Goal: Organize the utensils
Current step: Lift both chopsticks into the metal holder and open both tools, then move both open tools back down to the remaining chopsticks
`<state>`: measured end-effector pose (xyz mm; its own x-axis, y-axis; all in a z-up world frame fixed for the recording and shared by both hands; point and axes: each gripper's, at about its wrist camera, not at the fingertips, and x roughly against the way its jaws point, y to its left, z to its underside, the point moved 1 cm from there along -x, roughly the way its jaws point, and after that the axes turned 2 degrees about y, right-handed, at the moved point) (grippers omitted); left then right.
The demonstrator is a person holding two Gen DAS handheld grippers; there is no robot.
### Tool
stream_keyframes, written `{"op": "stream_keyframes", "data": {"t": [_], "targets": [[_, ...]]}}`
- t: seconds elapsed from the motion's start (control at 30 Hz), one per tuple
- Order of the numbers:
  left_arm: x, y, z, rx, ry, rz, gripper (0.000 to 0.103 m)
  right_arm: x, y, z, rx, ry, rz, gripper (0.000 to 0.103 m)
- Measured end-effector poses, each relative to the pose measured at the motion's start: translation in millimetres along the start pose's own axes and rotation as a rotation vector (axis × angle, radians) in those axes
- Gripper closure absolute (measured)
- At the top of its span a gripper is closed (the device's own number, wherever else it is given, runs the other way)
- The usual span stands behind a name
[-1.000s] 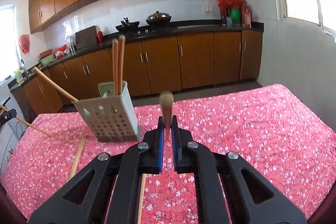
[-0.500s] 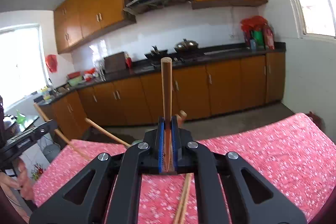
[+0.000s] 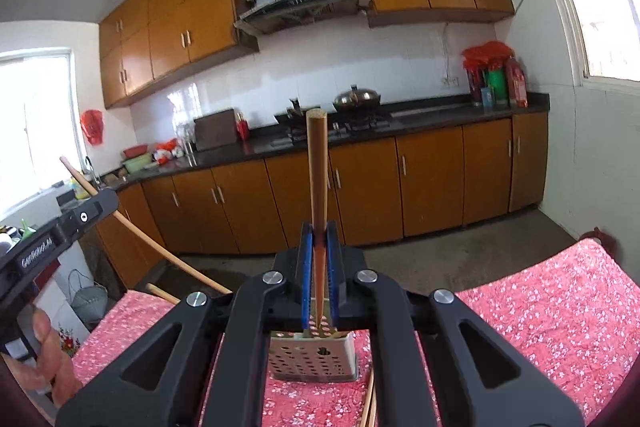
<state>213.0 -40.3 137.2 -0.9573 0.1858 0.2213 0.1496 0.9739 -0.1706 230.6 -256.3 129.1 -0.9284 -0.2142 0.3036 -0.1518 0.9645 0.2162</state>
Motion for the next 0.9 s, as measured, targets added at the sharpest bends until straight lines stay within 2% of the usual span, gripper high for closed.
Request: {"op": "stream_keyframes", "data": {"t": [0.17,0.33,0.53,0.67,0.73,0.8,0.9], "targets": [[-27,3,21,0.019,0.074,0.020,0.095,-18,-1,12,0.002,0.063,-0.002,0.095],[-28,5,25,0.017,0.080,0.019,0.091,-11,4,11,0.018,0.051,0.010,0.094],[1,18,18,0.029,0.038,0.001,0.081,19,-6,2,0.022,-0.011,0.042,0.094],[31,42,22,0.035,0.030,-0.051,0.078,37,-28,11,-0.005,0.001,0.094,0.094],[40,57,31,0.028,0.048,-0.094,0.076,36,-44,25,-0.029,0.056,0.124,0.094],[43,72,51,0.007,0.096,-0.152,0.076,24,-60,53,-0.052,0.169,0.141,0.094],[30,92,94,-0.009,0.233,-0.204,0.076,1,-72,112,-0.055,0.351,0.144,0.094]]}}
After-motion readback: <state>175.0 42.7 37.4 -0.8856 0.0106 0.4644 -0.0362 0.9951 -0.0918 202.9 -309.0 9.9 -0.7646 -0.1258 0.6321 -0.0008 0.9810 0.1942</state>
